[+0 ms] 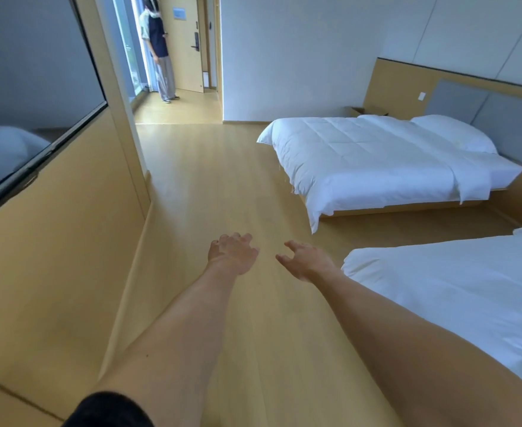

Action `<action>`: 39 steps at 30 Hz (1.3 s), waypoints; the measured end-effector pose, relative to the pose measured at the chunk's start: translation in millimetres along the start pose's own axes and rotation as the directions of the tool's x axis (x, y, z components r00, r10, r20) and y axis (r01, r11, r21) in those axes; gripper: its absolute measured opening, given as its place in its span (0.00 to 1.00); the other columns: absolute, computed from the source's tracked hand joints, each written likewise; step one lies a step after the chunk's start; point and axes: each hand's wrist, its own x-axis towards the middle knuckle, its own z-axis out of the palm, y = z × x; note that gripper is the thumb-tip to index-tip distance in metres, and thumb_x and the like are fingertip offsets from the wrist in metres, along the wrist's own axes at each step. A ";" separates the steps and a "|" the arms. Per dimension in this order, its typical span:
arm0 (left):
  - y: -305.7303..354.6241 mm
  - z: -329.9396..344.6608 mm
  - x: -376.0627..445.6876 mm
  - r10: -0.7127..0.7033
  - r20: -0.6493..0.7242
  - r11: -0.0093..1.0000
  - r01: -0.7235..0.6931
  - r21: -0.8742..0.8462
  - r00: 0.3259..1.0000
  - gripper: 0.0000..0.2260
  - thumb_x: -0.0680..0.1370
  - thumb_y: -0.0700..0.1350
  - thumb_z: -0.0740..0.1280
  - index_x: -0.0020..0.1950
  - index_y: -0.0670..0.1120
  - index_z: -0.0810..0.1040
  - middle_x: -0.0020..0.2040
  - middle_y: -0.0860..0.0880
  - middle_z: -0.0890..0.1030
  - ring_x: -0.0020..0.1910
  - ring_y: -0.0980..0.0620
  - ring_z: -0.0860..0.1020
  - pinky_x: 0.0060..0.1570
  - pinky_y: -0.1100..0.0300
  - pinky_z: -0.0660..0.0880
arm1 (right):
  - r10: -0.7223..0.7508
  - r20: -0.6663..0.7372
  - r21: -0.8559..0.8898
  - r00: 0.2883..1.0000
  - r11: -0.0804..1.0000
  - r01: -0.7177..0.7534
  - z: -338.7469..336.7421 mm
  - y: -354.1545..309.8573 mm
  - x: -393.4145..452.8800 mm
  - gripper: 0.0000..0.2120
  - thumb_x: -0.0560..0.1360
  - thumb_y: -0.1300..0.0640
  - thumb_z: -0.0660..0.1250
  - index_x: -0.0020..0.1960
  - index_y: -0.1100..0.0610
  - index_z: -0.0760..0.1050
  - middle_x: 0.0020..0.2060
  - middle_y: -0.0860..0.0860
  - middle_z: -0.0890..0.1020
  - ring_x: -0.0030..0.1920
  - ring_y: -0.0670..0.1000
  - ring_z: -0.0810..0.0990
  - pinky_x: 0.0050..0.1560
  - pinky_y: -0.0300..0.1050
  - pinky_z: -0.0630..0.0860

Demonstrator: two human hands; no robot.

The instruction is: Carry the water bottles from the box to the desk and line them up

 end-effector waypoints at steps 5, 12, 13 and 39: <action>-32.6 -10.1 69.9 0.027 0.024 1.000 -0.027 0.005 0.999 0.22 0.85 0.57 0.51 0.77 0.52 0.65 0.76 0.47 0.68 0.74 0.44 0.66 0.72 0.49 0.63 | 0.069 0.011 -0.019 0.998 0.997 -0.069 -8.6 -16.5 66.2 0.29 0.81 0.35 0.53 0.79 0.46 0.59 0.76 0.51 0.67 0.75 0.55 0.66 0.70 0.54 0.67; -59.2 -12.8 149.9 0.036 0.070 0.999 -0.037 0.018 0.997 0.23 0.85 0.57 0.51 0.78 0.51 0.64 0.76 0.47 0.67 0.74 0.43 0.66 0.72 0.49 0.63 | 0.120 0.028 0.025 0.992 0.992 -0.120 -16.9 -25.6 144.7 0.29 0.81 0.36 0.53 0.79 0.45 0.59 0.77 0.51 0.65 0.75 0.55 0.65 0.72 0.54 0.66; -60.4 -13.3 162.3 0.036 0.071 0.999 -0.037 0.021 0.997 0.23 0.85 0.57 0.51 0.78 0.52 0.64 0.76 0.47 0.67 0.74 0.43 0.66 0.72 0.49 0.63 | 0.123 0.028 0.031 0.992 0.992 -0.124 -17.4 -26.0 157.1 0.29 0.81 0.36 0.53 0.79 0.45 0.59 0.77 0.51 0.65 0.75 0.55 0.66 0.72 0.54 0.67; -22.9 -95.7 586.6 -0.122 0.087 0.992 0.122 0.010 0.989 0.23 0.84 0.58 0.53 0.78 0.52 0.64 0.76 0.47 0.68 0.75 0.43 0.66 0.72 0.48 0.63 | -0.025 0.146 0.041 0.989 0.999 0.019 -123.5 -3.3 609.1 0.30 0.81 0.36 0.53 0.80 0.46 0.57 0.78 0.51 0.64 0.76 0.55 0.63 0.74 0.54 0.63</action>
